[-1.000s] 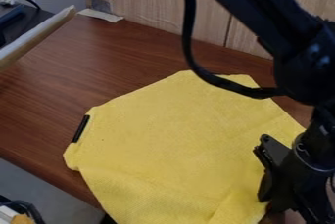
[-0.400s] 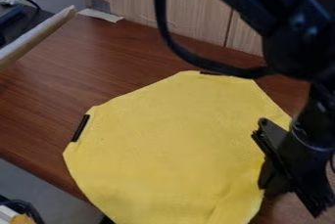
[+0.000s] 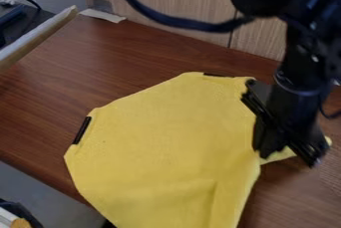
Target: Folding The Cloth From Top right To Left
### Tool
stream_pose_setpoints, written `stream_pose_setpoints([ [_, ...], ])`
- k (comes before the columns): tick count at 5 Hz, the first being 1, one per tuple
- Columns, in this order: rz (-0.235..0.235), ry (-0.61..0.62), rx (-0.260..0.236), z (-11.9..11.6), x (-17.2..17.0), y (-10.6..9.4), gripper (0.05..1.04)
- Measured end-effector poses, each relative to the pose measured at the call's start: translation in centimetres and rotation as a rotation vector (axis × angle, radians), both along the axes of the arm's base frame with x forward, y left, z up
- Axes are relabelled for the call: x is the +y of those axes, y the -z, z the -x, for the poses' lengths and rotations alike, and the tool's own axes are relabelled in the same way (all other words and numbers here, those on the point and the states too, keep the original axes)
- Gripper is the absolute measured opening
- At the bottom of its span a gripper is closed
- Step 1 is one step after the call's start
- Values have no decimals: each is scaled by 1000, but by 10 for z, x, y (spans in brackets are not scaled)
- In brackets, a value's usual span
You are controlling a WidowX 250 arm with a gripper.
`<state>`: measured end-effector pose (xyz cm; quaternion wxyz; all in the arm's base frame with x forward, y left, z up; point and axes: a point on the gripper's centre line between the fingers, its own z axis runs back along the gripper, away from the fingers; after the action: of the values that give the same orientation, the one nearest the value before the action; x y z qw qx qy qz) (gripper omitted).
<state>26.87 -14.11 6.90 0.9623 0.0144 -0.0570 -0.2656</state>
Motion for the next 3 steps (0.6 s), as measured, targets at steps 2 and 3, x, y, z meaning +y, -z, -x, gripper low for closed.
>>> stream_pose_setpoints([
  [2, 30, -154, 3, -22, 55, -11, 52],
  [3, 68, -235, 15, -32, 85, -8, 52],
])
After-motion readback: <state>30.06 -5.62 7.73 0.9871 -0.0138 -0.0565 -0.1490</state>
